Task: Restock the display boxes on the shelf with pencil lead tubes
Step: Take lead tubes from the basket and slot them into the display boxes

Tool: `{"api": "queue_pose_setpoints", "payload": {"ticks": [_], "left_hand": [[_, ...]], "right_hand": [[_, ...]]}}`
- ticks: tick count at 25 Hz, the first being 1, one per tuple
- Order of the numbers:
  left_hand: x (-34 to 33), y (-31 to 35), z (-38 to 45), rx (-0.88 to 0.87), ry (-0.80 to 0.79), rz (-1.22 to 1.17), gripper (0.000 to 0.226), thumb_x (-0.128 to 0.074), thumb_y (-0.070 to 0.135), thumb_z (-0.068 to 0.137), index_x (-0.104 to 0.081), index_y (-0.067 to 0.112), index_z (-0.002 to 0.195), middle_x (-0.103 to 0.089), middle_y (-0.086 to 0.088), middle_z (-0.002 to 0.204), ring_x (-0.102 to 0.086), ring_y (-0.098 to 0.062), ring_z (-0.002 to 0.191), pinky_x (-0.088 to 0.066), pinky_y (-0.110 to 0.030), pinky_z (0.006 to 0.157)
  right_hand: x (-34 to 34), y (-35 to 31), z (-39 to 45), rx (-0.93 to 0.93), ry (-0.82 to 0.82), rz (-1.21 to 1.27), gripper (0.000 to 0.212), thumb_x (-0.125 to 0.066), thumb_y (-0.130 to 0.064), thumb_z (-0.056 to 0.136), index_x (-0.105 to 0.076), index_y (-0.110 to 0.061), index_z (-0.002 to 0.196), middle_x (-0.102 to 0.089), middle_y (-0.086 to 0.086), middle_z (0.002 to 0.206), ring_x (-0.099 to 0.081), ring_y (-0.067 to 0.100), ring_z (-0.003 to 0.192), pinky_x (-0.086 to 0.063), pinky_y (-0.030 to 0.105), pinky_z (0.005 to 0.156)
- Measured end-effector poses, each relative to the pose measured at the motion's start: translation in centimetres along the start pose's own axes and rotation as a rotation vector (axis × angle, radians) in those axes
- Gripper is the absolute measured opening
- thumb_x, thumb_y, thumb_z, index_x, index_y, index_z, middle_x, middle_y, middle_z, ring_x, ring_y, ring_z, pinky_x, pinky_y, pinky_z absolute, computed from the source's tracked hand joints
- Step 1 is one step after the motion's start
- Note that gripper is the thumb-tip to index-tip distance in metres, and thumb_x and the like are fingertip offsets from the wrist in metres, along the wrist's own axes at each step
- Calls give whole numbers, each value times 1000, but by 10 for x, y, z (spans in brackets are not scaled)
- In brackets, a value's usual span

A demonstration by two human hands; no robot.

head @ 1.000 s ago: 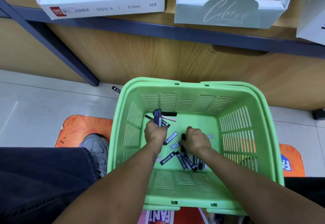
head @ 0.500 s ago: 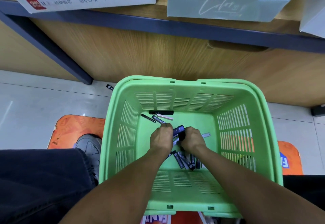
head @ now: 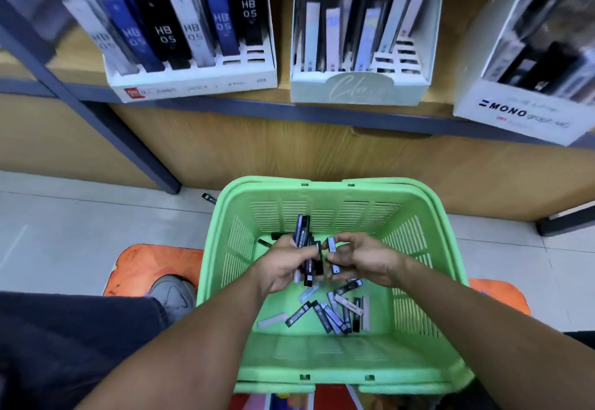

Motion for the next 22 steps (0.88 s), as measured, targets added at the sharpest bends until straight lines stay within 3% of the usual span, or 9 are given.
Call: {"api": "queue_pose_setpoints", "payload": {"ticks": [3,6,10,13,18,22], "left_hand": [[-10,23,-22,-23,-56,-56,49,-68,-7,84,-46,-15,127,-63,-40,112,-72,-42,90,-63,-49,68],[-22,47,-44,-44,-82,-48,48,-68,-5,87,-45,-12,128,-65,-28,98,-72,-34,77,-61,-40,64],[-44,92,-83,-145,-160,86,12,-71,5,90,-64,1,100,-64,-14,75,-65,-24,64,-59,-35,60],[-56,134,-120,-236,-163,155,5,-66,0,91,-65,3,94,-64,-12,71,-62,-22,57,-56,-31,55],[-75,204,-186,-369,-202,238,3,-68,-2,89,-66,1,88,-63,-15,73,-62,-23,59,-55,-32,53],[-85,259,-224,-468,-149,163,18,-75,5,81,-66,-2,96,-63,-15,70,-62,-23,55,-56,-32,52]], "right_hand": [[1,-32,-28,55,-47,-73,38,-59,14,92,-55,2,128,-70,28,111,-71,36,103,-62,35,85],[-4,-66,-54,131,-80,-170,27,-60,19,88,-62,6,112,-65,29,104,-73,31,93,-62,31,82],[-14,-109,-92,263,-113,-283,25,-64,18,87,-61,8,110,-59,25,99,-73,24,80,-62,28,76],[-27,-146,-134,378,-138,-399,19,-67,14,87,-66,7,104,-67,21,93,-73,26,84,-61,27,77],[-45,-199,-199,553,-56,-556,22,-82,0,80,-71,-5,98,-64,21,86,-69,27,84,-57,30,76],[-48,-248,-240,700,170,-713,25,-88,-16,76,-75,-4,95,-68,18,78,-58,16,68,-49,25,62]]}}
Point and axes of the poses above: each hand's wrist, its own z-axis towards the middle knuckle, its own x-axis out of the back of the hand, y = z × x, the point moved 7 cm from there along z, towards the middle knuckle
